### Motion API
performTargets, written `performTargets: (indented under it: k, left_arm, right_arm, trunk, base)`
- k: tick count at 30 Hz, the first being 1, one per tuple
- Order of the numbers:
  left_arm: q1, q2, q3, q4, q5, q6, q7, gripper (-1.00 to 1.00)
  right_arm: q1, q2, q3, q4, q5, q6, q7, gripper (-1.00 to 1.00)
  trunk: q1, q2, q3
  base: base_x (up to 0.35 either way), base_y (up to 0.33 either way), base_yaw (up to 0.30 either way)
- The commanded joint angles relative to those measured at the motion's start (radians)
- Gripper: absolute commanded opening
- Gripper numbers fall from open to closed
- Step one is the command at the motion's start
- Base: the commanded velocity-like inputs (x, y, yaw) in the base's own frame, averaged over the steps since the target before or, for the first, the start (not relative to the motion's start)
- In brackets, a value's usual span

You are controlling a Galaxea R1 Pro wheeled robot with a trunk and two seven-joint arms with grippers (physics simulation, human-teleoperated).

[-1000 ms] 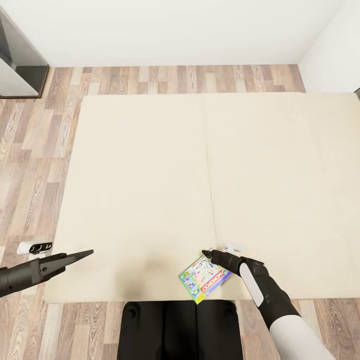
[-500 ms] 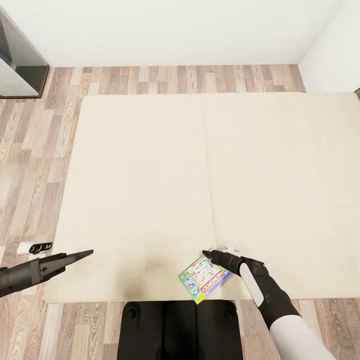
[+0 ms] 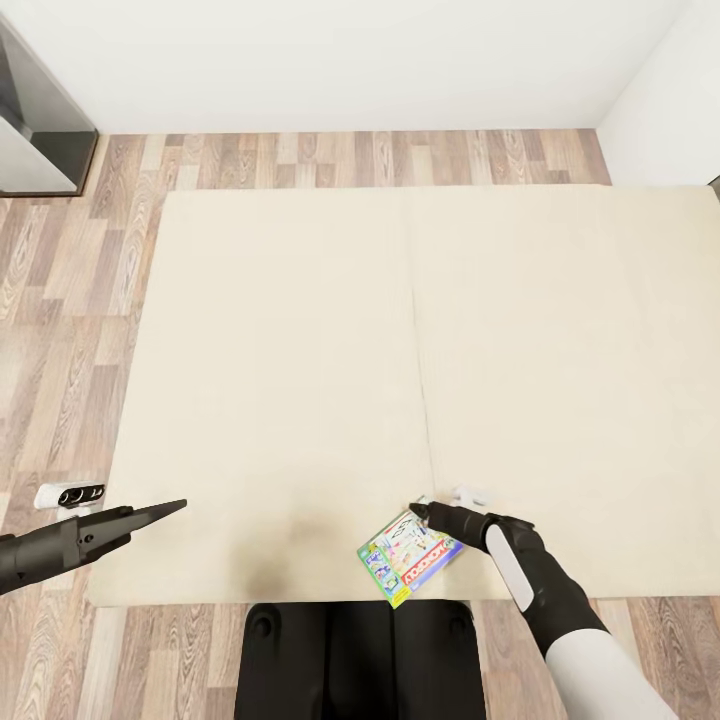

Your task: Put all the toys in the child's room - the three board games (two on the bed and one on the table), the two jigsaw puzzles on the table, and the tennis ball on the table - inside the toy box on the table in the child's room.

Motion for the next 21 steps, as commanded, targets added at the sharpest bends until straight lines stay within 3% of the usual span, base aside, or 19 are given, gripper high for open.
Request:
performTargets:
  k: [1,21]
  left_arm:
    - [0.0,0.0,0.0,0.0,0.0,0.011,-0.003,1.0]
    - [0.0,0.001,0.0,0.0,0.0,0.011,-0.005,1.0]
  right_arm:
    - [0.0,-0.002,0.001,-0.001,0.0,0.005,0.002,1.0]
    - [0.002,-0.013,0.001,-0.048,0.003,0.055,0.001,1.0]
  trunk:
    - [0.001,-0.001,-0.001]
    - [0.001,-0.001,-0.001]
  base:
    - [0.0,0.0,0.0]
    - [0.0,0.0,0.0]
